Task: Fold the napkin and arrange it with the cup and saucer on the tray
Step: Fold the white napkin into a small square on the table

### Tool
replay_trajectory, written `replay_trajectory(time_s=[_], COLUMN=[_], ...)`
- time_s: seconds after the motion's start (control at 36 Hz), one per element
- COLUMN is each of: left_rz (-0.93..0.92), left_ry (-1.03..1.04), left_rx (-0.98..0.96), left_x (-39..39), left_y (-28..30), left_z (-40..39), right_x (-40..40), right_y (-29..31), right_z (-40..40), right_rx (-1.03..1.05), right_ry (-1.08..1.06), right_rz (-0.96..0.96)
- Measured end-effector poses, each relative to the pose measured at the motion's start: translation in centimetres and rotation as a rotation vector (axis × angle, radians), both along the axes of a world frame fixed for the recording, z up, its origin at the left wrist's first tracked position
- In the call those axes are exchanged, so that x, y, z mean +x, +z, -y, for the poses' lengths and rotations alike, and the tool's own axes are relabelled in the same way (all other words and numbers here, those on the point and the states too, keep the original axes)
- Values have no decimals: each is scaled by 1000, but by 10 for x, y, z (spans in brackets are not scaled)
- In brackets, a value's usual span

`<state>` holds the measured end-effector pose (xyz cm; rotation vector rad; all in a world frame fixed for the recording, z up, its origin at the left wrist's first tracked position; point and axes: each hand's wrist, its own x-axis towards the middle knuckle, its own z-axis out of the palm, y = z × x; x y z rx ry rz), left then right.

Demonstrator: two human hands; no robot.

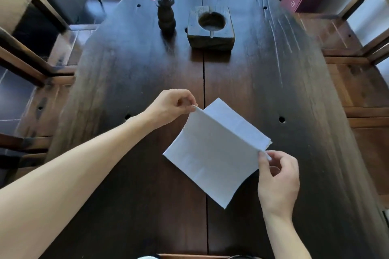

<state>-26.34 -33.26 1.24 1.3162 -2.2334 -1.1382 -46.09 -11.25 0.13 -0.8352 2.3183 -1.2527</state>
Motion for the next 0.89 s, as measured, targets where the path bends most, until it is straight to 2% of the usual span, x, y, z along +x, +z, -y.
replay_trajectory(time_s=[0.31,0.64,0.78,0.89], left_rz=[-61,-89,-122,-80], left_ry=[67,194,276,242], left_rx=[-130,-209,-285,-367], left_x=[18,31,42,60], left_y=[39,64,69,58], left_z=[-21,-24,-22,-41], right_x=[-18,-37,-38,-37], right_y=[35,69,77,62], right_z=[14,65,71,57], right_rx=[-61,-200,-217,-125], right_ry=[130,298,386,504], right_rz=[-31,115,50,-97])
